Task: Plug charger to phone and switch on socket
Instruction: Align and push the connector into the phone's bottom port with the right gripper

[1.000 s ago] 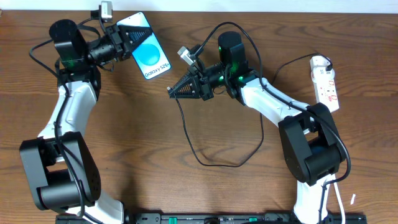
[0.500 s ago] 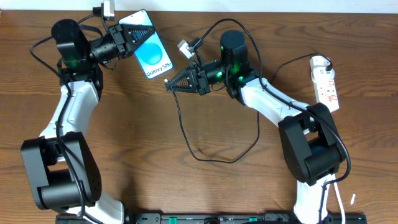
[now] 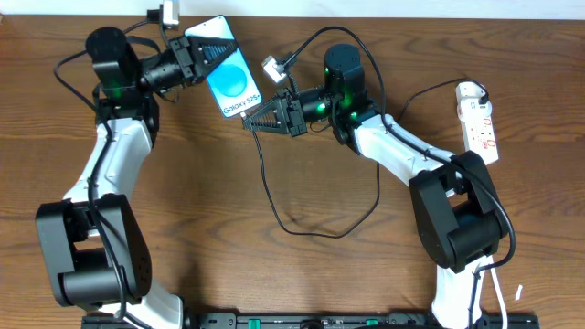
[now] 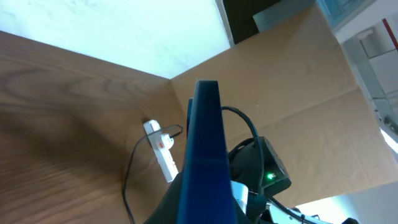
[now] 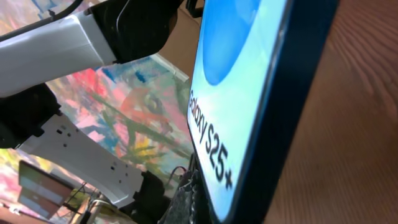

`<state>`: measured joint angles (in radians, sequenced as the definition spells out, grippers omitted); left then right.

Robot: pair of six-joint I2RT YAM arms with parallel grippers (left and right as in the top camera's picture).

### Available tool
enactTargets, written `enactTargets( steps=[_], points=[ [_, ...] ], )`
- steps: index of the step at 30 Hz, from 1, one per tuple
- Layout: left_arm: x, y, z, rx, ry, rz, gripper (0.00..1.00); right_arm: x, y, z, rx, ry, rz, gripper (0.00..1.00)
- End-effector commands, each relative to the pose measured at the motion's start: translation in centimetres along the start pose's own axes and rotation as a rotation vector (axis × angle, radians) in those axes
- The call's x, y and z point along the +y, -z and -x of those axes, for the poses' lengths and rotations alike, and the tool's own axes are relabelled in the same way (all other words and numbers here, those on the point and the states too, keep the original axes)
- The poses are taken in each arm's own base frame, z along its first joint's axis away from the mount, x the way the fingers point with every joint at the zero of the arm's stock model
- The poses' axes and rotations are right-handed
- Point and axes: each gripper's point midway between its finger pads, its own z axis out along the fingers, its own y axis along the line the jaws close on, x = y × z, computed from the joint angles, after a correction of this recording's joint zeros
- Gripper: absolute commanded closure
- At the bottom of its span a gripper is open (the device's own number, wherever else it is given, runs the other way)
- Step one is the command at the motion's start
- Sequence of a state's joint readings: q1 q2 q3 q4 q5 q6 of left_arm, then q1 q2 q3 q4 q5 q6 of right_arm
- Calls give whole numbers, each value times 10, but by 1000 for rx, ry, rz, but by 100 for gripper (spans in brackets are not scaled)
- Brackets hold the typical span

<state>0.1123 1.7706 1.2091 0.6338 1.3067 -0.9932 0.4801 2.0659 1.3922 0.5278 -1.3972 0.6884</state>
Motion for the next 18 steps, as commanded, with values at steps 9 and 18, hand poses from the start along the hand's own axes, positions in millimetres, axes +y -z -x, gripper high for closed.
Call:
enactTargets(
  steps=[9, 18],
  points=[
    [-22, -1, 3, 12, -72, -28, 93, -1, 4, 5, -15, 5, -13, 99],
    [-25, -1, 5, 8, -94, -34, 92, -4, 10, 8, -25, 4, -22, 99]
  ],
)
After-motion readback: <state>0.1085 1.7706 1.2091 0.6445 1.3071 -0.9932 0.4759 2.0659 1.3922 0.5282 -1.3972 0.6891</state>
